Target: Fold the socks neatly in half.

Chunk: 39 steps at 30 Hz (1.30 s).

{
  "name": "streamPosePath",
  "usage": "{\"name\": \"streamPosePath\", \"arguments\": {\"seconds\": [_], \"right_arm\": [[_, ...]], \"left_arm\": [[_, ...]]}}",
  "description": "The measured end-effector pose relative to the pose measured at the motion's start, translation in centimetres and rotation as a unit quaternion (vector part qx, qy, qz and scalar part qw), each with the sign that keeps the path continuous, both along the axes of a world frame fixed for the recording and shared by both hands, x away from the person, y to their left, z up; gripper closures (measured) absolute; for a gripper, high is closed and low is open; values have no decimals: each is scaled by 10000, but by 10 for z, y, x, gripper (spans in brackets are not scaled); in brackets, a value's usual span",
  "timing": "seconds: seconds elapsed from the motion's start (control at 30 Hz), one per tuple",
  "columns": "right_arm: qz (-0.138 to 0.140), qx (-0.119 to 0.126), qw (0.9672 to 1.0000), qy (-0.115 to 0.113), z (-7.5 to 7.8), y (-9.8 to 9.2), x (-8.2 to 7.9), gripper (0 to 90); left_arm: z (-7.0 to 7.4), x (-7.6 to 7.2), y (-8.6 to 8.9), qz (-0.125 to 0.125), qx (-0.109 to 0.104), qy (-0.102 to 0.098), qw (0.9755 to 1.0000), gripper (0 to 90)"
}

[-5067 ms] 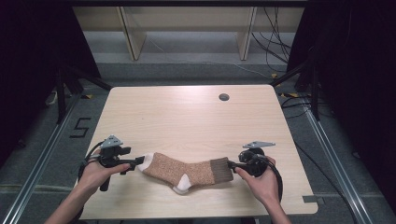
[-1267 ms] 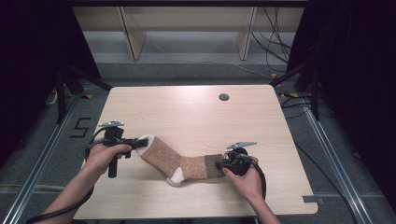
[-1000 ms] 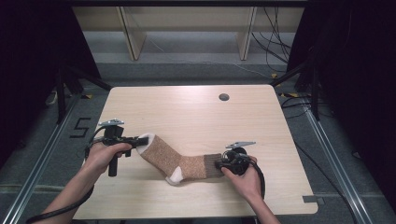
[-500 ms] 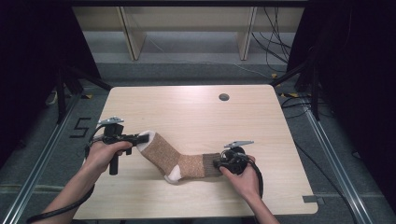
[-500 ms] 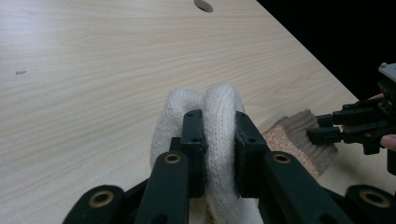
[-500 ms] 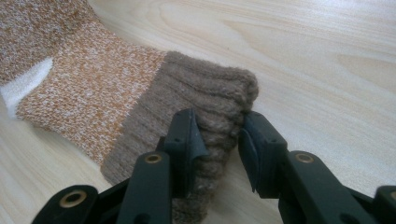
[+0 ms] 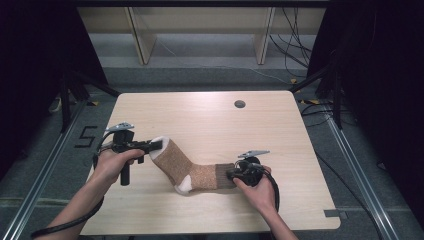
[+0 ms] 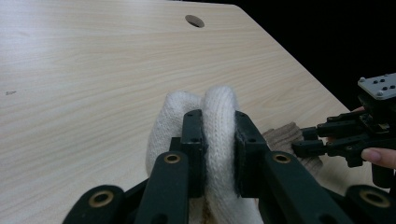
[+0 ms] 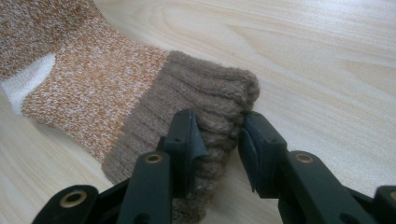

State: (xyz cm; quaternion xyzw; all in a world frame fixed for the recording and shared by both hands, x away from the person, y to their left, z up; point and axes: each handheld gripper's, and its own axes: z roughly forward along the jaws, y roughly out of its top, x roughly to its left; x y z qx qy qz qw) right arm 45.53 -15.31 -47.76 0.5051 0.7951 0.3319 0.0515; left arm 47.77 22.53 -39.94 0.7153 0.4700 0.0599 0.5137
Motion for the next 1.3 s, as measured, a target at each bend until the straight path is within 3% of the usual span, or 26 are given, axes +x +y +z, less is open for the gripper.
{"name": "streamPosePath", "arguments": {"seconds": [0.03, 0.27, 0.33, 0.4, 0.47, 0.5, 0.63, 0.67, 0.73, 0.77, 0.83, 1.3], "right_arm": [[-58, 142, 9999, 24, 1, 2, -2, 661], [-30, 113, 9999, -49, 0, 2, -1, 663], [4, -8, 10000, -9, 0, 2, 1, 663], [-32, 116, 9999, -52, 0, 4, 0, 664], [20, 78, 9999, -120, -1, 4, 1, 665], [11, 75, 10000, 12, 0, 5, 1, 665], [85, 116, 9999, -81, -1, 7, 2, 669], [13, 51, 10000, -16, 0, 7, 2, 672], [-52, 116, 9998, -137, -2, 10, 3, 684], [25, 71, 10000, -28, 1, 9, 2, 689], [46, 68, 9999, -114, 0, 11, 2, 700], [130, -4, 9999, -49, 1, 12, 4, 752]], "left_arm": [[1, 0, 0, -6, 2, -2, 10000, 771], [4, -1, -3, -12, -4, -60, 10000, 771], [5, 0, -3, -50, -30, -74, 10000, 771], [6, -1, -5, -22, -13, -87, 10000, 771], [7, -1, -5, -73, -42, -89, 9999, 771], [8, -1, -6, -51, -23, -92, 9999, 771], [10, 0, -6, -79, -27, -109, 9999, 771], [11, -1, -7, -47, -18, -120, 9999, 771], [11, 0, -7, -63, -28, -122, 9999, 771], [12, 0, -7, -69, -29, -132, 9999, 771], [12, 0, -7, -90, -37, -138, 9999, 771], [17, 0, -13, -144, -44, -184, 9997, 771]]}}
